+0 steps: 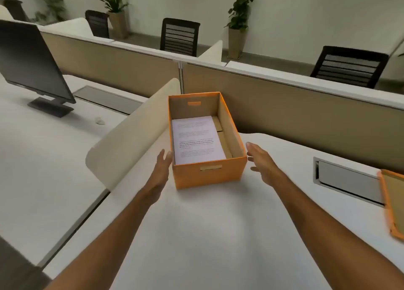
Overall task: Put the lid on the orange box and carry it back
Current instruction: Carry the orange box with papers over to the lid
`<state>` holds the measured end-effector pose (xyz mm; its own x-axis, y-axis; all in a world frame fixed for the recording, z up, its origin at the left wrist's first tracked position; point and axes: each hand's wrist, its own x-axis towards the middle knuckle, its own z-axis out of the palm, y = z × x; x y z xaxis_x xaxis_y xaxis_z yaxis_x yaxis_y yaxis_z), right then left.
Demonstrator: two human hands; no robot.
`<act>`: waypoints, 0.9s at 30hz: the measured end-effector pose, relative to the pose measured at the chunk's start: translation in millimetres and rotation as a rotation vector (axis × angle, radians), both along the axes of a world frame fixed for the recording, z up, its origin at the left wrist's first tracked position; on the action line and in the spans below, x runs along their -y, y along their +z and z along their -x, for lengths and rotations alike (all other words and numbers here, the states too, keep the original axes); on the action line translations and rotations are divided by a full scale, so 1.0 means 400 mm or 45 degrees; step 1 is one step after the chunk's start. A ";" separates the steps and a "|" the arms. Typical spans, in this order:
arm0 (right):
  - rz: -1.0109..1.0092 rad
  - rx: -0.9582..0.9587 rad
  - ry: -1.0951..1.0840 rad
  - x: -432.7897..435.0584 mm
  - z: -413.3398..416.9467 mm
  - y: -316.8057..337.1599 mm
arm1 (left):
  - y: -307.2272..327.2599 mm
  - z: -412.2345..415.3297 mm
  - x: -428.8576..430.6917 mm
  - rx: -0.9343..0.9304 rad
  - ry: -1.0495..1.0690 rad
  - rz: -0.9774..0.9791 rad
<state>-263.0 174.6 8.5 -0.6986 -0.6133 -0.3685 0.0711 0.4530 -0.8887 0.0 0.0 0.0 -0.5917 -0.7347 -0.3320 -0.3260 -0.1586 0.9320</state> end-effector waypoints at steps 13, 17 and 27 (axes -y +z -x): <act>0.075 0.373 -0.056 0.039 0.016 -0.067 | -0.046 0.015 0.047 -0.064 -0.045 -0.321; 0.128 0.399 -0.003 0.023 0.016 -0.066 | -0.032 0.007 0.041 -0.071 -0.156 -0.260; 0.174 0.233 -0.046 -0.116 -0.043 -0.013 | 0.009 -0.027 -0.033 -0.079 -0.110 -0.078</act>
